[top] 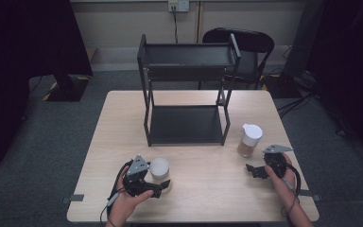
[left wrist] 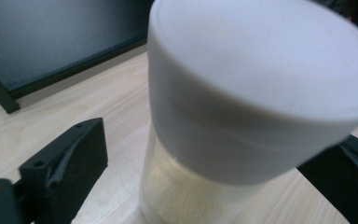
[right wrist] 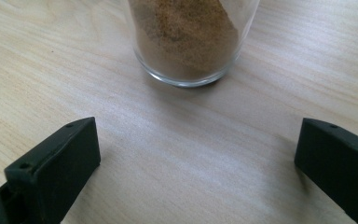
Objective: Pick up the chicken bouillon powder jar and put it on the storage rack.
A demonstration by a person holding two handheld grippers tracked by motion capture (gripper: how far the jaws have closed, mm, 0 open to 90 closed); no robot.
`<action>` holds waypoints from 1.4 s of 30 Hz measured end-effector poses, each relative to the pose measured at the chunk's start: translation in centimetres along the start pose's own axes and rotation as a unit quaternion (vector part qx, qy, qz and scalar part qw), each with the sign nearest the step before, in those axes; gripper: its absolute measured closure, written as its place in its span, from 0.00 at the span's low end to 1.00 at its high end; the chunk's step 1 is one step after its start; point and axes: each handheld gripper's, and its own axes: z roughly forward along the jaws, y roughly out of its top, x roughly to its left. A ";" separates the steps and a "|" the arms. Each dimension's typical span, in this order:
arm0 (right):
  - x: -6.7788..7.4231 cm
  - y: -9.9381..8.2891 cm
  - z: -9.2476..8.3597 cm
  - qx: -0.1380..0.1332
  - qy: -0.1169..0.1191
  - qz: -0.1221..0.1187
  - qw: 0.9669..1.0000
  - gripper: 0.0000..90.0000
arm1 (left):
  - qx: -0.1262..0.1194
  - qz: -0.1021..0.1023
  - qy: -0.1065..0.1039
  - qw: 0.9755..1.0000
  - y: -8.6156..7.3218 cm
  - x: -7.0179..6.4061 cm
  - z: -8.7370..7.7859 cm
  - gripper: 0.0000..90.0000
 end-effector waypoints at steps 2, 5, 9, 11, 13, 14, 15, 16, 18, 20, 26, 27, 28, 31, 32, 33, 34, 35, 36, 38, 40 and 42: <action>0.0 0.0 0.0 0.000 0.000 0.000 1.000 0.00 | -0.009 -0.003 -0.002 1.000 -0.1 0.1 0.1 0.08; 0.0 0.0 0.0 0.000 0.000 0.000 1.000 0.00 | -0.015 -0.001 -0.010 1.000 -0.1 0.2 0.4 0.12; 0.0 0.0 0.0 0.000 0.000 0.000 1.000 0.00 | -0.012 0.009 -0.012 1.000 0.1 0.2 0.8 0.17; 0.0 0.0 0.0 0.000 0.000 0.000 1.000 0.00 | -0.023 0.005 -0.018 1.000 -0.3 0.4 0.9 0.21; 0.0 0.0 0.0 0.000 0.000 0.000 1.000 0.00 | -0.027 0.004 -0.021 0.999 -0.4 0.5 1.0 0.25; 0.0 0.0 0.0 0.000 0.000 0.000 1.000 0.00 | -0.032 0.006 -0.022 0.999 -0.5 0.5 0.9 0.29; 0.0 0.0 0.0 0.000 0.000 0.000 1.000 0.00 | -0.034 0.007 -0.023 0.999 -0.5 0.5 1.0 0.30; 0.0 0.0 0.0 0.000 0.000 0.000 1.000 0.00 | -0.034 0.008 -0.025 0.999 -0.5 0.6 1.0 0.31; 0.0 0.0 0.0 0.000 0.000 0.000 1.000 0.00 | -0.032 0.014 -0.022 0.999 -0.4 0.5 1.0 0.33; 0.0 0.0 0.0 0.000 0.000 0.000 1.000 0.00 | -0.031 0.023 -0.017 0.999 -0.2 0.3 0.9 0.34; 0.0 0.0 0.0 0.000 0.000 0.000 1.000 0.00 | -0.026 0.040 0.005 0.999 0.4 -0.7 0.8 0.38; 0.0 0.0 0.0 0.000 0.000 0.000 1.000 0.00 | -0.028 0.037 0.005 0.999 0.4 -0.6 0.8 0.38; 0.0 0.0 0.0 0.000 0.000 0.000 1.000 0.00 | -0.030 0.034 0.005 0.999 0.3 -0.6 0.9 0.38; 0.0 0.0 0.0 0.000 0.000 0.000 1.000 0.00 | -0.031 0.024 0.007 0.999 0.4 -0.5 1.0 0.38; 0.0 0.0 0.0 0.000 0.000 -0.001 1.000 0.00 | -0.032 0.021 0.009 0.999 0.5 -0.5 1.1 0.38; 0.0 0.0 0.0 0.000 0.000 0.000 1.000 0.00 | -0.030 0.021 0.009 0.999 0.6 -0.5 1.1 0.38; 0.0 0.0 0.0 0.000 0.000 0.000 1.000 0.00 | -0.031 0.020 0.010 0.999 0.6 -0.4 1.2 0.38; 0.0 0.0 0.0 0.000 0.000 0.000 1.000 0.00 | -0.033 0.017 0.010 0.999 0.7 -0.4 1.3 0.38; 0.0 0.0 0.0 0.000 0.000 0.000 1.000 0.00 | -0.035 0.016 0.010 0.999 0.8 -0.3 1.4 0.38; 0.0 0.0 0.0 0.000 0.000 0.000 1.000 0.00 | -0.036 0.015 0.010 0.999 1.1 -0.3 1.5 0.38; 0.0 0.0 0.0 0.000 0.000 0.000 1.000 0.00 | -0.036 0.016 0.009 0.999 1.5 -0.3 1.7 0.38; 0.0 0.0 0.0 0.000 0.000 0.000 1.000 0.00 | -0.035 0.015 0.009 0.999 1.8 -0.2 1.9 0.38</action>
